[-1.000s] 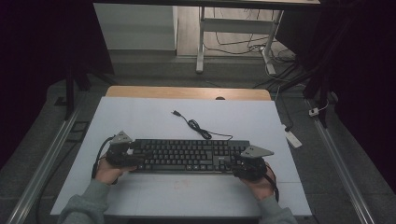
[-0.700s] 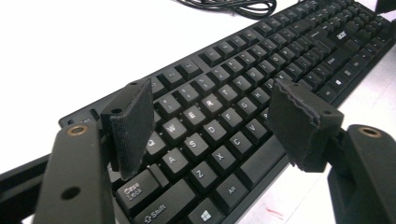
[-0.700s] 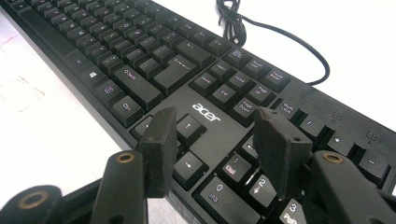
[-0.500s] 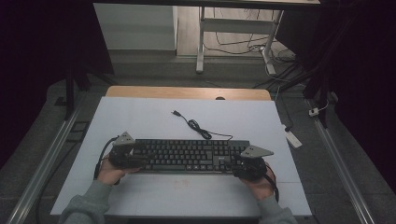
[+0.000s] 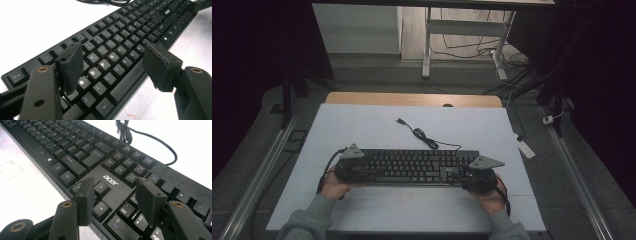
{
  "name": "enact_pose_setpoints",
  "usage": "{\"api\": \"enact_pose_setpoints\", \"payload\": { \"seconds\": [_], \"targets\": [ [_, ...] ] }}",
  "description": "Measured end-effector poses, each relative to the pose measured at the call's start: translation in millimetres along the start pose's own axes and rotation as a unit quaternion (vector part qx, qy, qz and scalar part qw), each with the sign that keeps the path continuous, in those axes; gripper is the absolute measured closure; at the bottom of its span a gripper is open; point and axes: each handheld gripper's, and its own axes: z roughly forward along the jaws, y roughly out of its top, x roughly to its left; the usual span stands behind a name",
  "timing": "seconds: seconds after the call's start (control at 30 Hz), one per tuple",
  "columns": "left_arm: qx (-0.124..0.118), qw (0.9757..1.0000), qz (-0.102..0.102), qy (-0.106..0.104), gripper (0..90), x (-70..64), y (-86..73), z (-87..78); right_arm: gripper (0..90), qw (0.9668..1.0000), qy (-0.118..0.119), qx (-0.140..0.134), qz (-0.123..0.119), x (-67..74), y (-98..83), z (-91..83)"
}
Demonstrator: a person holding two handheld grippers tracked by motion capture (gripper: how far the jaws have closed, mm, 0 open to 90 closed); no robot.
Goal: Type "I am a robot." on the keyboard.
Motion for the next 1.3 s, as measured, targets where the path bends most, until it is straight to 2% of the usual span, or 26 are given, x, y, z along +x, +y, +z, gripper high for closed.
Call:
{"api": "enact_pose_setpoints", "payload": {
  "seconds": [0.37, 0.7, 0.9, 1.2, 1.3],
  "targets": [
    [0.011, 0.9996, 0.019, -0.015, 36.1, -12.8, 3.1, 10.1, 49.8, 1.0000, 0.000, 0.000, -0.001, 0.1, 0.1, -0.1],
    [0.032, 0.9982, 0.044, -0.026, 46.0, -22.9, 2.9, 20.9, 49.8, 1.0000, 0.000, -0.001, -0.001, 0.1, -0.2, 0.7],
    [0.042, 0.9972, 0.057, -0.025, 58.9, -27.2, 2.1, 25.8, 49.8, 1.0000, 0.000, -0.001, -0.001, 0.2, -0.2, 0.7],
    [0.063, 0.9953, 0.066, -0.032, 88.9, -30.7, 1.0, 33.1, 49.8, 1.0000, 0.000, -0.001, -0.002, 0.2, -0.2, 0.9],
    [0.069, 0.9949, 0.067, -0.032, 89.1, -30.6, 0.2, 35.8, 49.8, 1.0000, -0.001, 0.000, -0.001, 0.1, -0.3, 0.8]
  ]
}}
